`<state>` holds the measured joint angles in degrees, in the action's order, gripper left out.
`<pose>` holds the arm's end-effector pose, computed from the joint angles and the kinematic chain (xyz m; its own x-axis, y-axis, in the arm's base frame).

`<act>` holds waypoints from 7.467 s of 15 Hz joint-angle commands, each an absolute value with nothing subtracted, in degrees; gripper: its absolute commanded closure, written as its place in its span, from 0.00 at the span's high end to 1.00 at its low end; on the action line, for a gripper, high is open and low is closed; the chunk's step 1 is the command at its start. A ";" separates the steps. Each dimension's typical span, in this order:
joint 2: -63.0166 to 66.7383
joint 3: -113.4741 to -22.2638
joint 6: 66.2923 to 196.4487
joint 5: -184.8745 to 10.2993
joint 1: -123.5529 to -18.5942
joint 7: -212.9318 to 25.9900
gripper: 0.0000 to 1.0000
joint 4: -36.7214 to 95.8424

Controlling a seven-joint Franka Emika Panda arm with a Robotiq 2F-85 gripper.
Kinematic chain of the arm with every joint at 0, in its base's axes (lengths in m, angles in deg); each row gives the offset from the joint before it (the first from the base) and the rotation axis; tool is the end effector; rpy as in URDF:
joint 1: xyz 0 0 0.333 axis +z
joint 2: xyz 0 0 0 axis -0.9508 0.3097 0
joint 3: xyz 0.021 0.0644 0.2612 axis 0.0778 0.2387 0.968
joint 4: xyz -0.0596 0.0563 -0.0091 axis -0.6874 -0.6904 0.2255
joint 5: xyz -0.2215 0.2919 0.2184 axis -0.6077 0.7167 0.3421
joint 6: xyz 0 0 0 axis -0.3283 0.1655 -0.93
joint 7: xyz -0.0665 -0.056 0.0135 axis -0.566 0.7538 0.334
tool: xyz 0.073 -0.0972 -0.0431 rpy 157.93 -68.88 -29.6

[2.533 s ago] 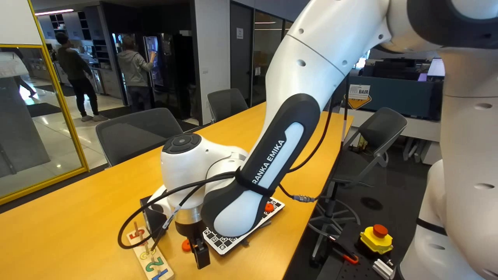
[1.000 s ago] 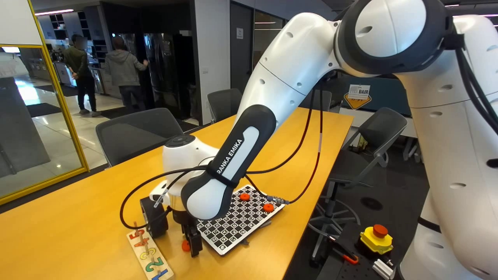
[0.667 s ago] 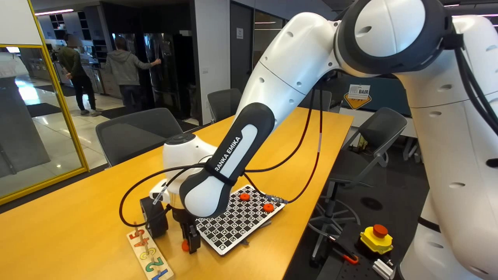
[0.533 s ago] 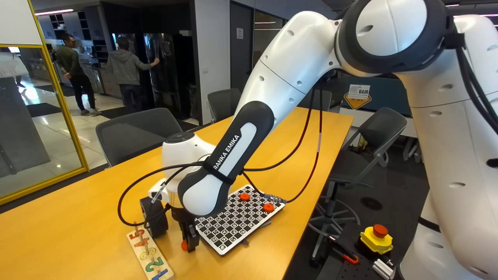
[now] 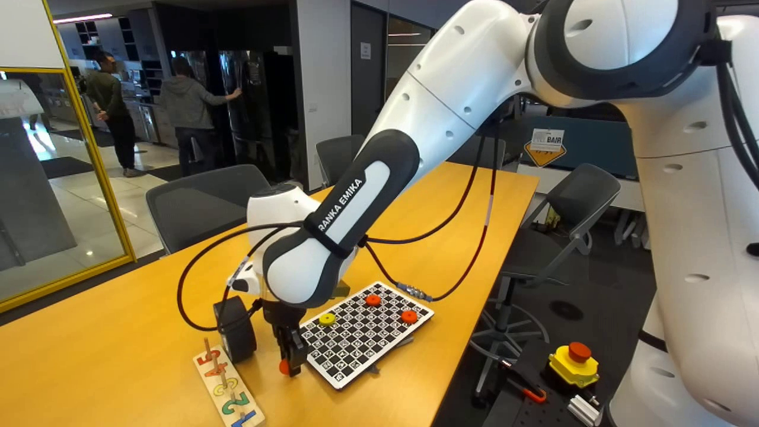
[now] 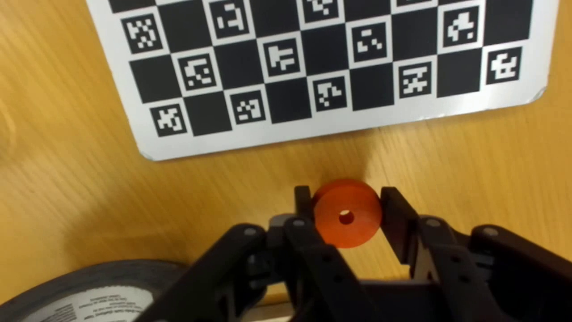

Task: Divide the rings equally and put some in the clear cup and the rest in the white cup

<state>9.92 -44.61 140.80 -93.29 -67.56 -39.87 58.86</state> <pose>0.5226 0.2424 0.1241 0.2014 0.9790 0.0319 0.9791 -0.2003 -0.0353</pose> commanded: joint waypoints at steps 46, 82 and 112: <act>8.21 -58.67 125.15 -86.14 -75.73 -25.36 1.00 38.79; 8.16 -58.72 144.42 -86.74 -65.97 -87.60 1.00 59.85; 5.85 -60.37 143.01 -87.70 -64.63 -89.87 0.21 51.78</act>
